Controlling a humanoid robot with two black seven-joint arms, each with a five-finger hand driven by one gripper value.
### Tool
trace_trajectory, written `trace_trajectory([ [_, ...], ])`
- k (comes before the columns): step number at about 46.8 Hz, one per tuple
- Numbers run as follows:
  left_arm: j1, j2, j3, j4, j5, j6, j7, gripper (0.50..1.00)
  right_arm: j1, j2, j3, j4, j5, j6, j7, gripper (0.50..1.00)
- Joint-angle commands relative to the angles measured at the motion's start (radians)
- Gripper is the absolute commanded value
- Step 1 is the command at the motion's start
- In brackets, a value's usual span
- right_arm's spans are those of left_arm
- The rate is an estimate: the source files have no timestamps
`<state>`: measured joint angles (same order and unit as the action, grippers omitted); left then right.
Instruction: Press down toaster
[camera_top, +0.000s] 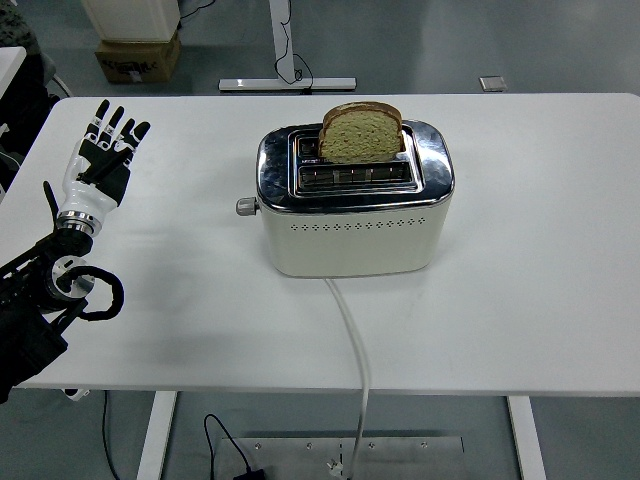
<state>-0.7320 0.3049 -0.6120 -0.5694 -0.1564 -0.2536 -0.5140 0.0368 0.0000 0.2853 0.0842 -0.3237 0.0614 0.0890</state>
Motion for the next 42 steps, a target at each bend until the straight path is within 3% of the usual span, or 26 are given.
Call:
trace_trajectory([
  [1, 0.0, -0.001, 0.001, -0.001, 0.002, -0.004, -0.001, 1.0, 0.0, 0.0, 0.0, 0.0, 0.0, 0.0, 0.0, 0.998],
  [42, -0.009, 0.003, -0.003, 0.0, 0.069, 0.005, 0.0, 1.0, 0.0, 0.0, 0.0, 0.0, 0.0, 0.0, 0.0, 0.998],
])
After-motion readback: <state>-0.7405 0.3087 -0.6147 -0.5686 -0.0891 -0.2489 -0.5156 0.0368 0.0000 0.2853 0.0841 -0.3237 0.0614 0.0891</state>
